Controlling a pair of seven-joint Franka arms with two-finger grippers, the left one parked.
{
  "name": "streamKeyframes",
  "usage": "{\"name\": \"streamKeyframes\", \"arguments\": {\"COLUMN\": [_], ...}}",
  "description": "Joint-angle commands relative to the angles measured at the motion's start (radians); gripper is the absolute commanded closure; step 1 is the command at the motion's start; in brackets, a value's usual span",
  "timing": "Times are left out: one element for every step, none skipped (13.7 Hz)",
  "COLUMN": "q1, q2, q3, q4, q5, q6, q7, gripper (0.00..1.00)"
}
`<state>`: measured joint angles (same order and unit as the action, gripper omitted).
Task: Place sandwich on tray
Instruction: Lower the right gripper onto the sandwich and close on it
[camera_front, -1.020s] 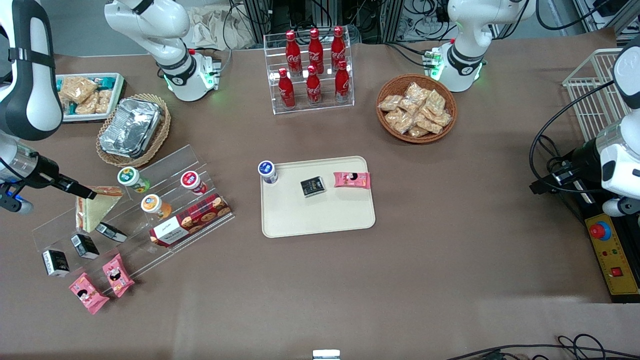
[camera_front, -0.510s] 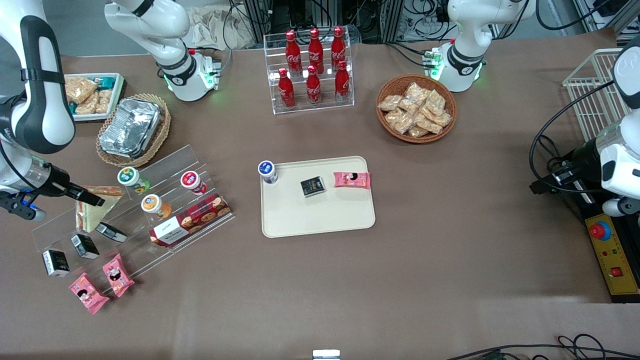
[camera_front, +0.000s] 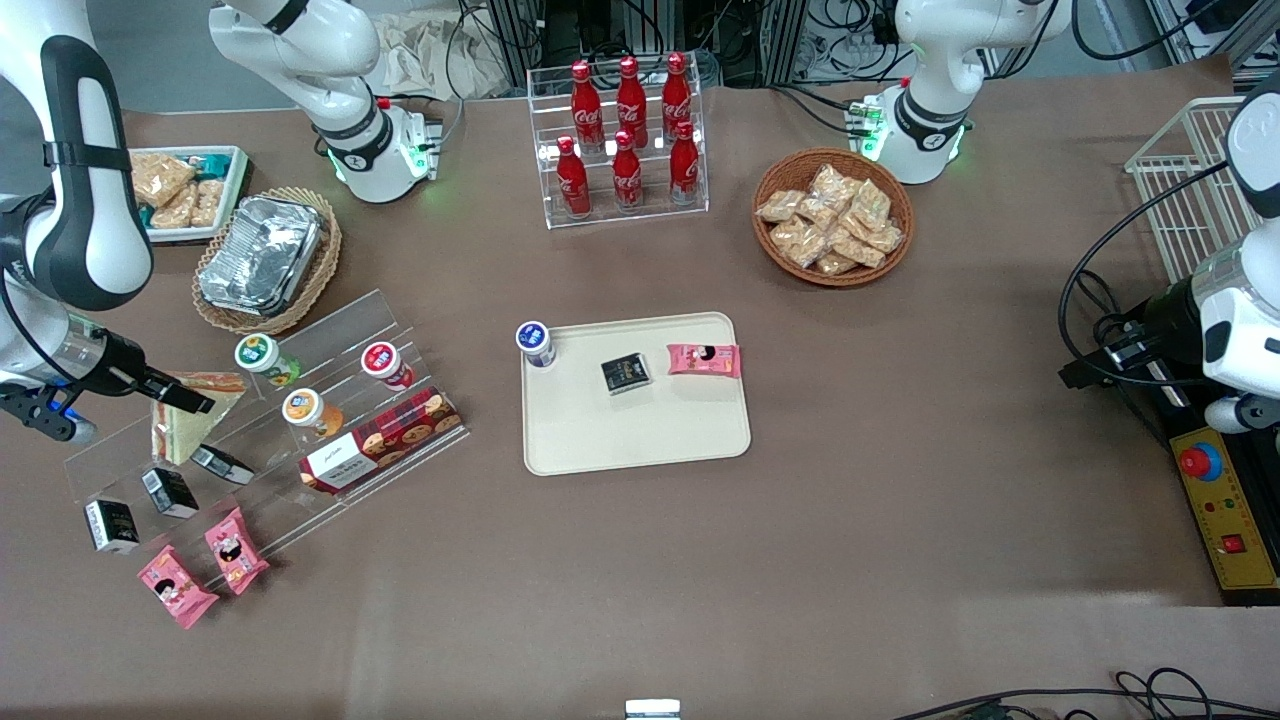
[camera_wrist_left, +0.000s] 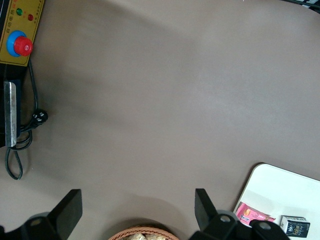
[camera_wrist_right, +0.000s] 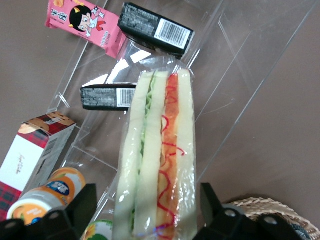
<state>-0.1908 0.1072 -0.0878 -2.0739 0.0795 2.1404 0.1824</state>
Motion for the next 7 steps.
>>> {"name": "streamKeyframes", "arguments": {"q1": [-0.004,-0.002,0.001,0.001,-0.004,-0.006,-0.004], "q2": [-0.015,-0.017,-0.017,-0.017,-0.02,-0.029,-0.03], "q3": [0.003,0.003,0.003,0.003,0.003,0.003,0.003], "q4": [-0.011,-0.009,-0.009,-0.008,-0.006,0.001,0.02], "q5": [0.023,0.023,0.023,0.023,0.023,0.023,0.023], "q6": [-0.017,-0.026,-0.036,-0.045,-0.053,-0.082,-0.112], "q7": [0.011,0.009,0.009,0.003,-0.004,-0.004,-0.004], "gripper": [0.6,0.81,1.0,1.0,1.0,1.0,1.0]}}
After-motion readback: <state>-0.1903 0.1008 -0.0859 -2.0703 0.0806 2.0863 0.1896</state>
